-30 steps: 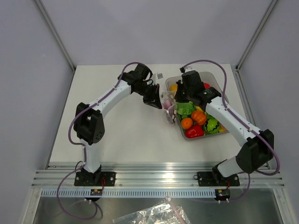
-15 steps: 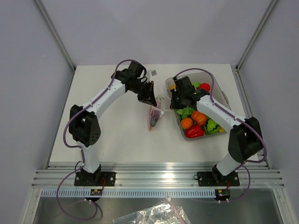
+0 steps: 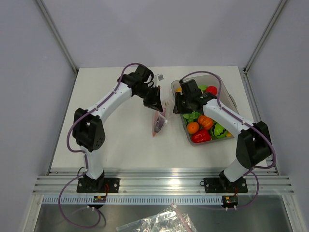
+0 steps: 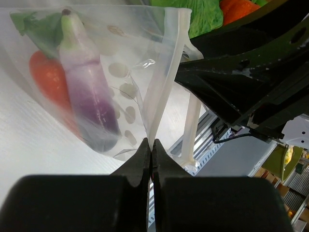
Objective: Place the food in the zip-top bag and seal the zipper
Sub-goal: Adjust the zipper food storage bag at the center of the board.
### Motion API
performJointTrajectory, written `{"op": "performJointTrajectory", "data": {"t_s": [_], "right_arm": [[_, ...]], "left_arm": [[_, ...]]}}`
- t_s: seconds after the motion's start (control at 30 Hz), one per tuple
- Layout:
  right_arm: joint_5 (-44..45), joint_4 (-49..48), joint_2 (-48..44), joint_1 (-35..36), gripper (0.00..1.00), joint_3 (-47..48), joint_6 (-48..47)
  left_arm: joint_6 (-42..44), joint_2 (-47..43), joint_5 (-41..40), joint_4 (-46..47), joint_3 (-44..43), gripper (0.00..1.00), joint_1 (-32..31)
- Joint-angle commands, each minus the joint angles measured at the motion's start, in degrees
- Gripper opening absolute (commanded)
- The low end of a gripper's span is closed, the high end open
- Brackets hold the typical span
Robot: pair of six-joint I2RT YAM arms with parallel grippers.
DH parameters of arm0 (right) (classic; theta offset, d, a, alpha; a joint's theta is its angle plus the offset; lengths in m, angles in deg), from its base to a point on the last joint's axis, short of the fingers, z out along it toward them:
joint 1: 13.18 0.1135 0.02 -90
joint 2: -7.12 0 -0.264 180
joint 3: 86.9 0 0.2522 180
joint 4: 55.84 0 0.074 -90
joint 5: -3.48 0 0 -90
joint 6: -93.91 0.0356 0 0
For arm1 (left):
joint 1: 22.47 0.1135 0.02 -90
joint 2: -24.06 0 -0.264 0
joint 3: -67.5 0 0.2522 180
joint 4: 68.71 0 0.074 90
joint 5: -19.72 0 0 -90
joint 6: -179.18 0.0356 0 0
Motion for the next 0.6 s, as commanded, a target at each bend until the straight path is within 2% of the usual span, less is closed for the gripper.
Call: {"op": "performJointTrajectory", "data": {"t_s": [0.0,0.33,0.43,0.57], "right_arm": [[-0.02,-1.47,-3.82,0.35,0.46,-0.46,0.21],[-2.04,-1.48,-10.32,0.26,0.52,-1.07,0.74],[0.67,-0.42,-13.39,0.26,0.53,-1.86,0.74],[15.16,4.84,-18.14,0.26,0.77,-4.32,-0.32]], "left_arm": [[0.17,0.98,-1.48,0.20,-2.61,0.00,-0.67],[0.43,1.86,-3.06,-0.59,-3.49,0.00,-1.29],[0.52,2.21,-3.33,-0.94,-4.01,0.00,-1.47],[0.96,2.04,-4.12,-1.64,-4.98,0.00,-1.64]]}}
